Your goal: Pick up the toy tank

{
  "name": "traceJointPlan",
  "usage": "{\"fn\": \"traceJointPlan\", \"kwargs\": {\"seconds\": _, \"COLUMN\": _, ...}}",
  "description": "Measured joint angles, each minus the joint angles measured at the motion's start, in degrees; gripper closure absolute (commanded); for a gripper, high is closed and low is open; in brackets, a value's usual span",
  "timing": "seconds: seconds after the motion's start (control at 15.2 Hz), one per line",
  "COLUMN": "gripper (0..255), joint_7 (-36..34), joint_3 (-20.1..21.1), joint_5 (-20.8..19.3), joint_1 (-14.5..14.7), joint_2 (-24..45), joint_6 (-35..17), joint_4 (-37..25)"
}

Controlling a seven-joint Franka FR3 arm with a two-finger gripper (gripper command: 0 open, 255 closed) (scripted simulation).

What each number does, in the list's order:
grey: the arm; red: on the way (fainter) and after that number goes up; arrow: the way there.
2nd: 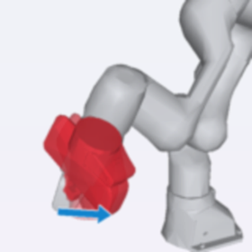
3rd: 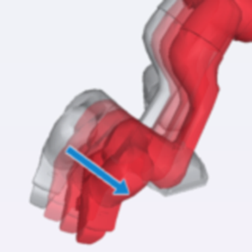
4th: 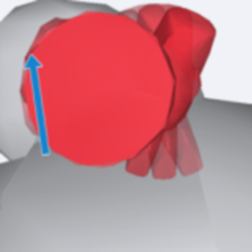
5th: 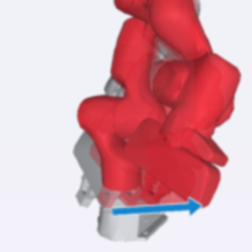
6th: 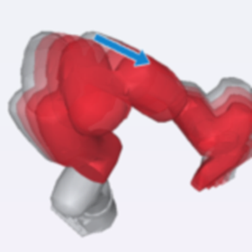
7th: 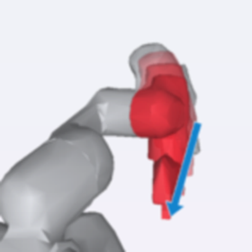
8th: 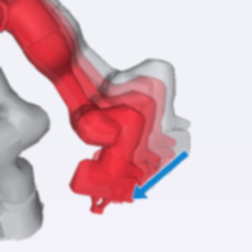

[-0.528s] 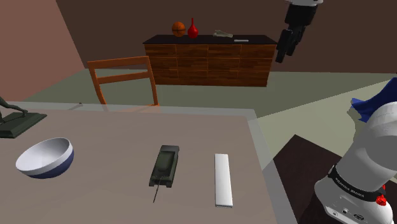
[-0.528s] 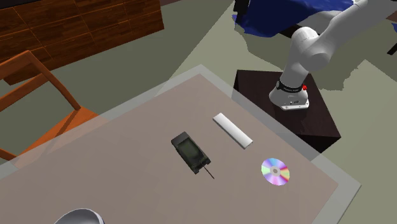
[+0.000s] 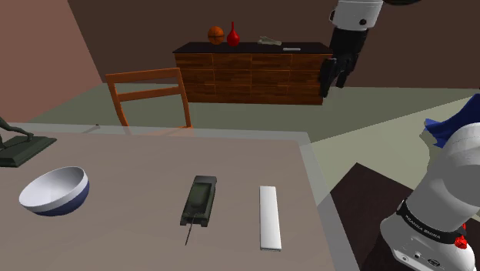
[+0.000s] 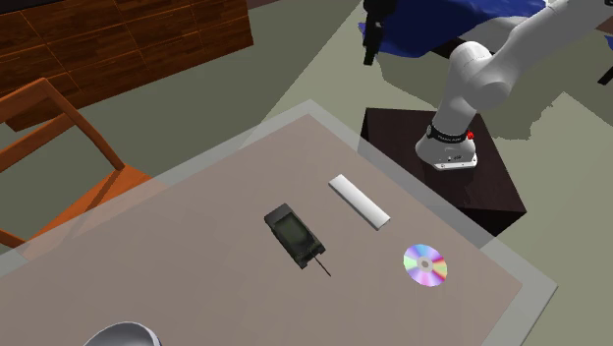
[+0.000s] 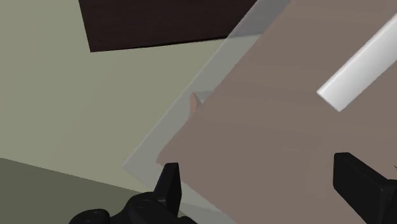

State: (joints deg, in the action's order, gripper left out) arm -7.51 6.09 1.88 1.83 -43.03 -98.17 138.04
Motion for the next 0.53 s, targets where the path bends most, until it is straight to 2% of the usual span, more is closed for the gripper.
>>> {"fn": "traceJointPlan", "kwargs": {"seconds": 0.53, "gripper": 0, "joint_7": -14.9, "joint_3": 9.6, "joint_5": 7.0, "joint_1": 1.7, "joint_2": 5.4, "joint_6": -7.1, "joint_4": 3.3}}
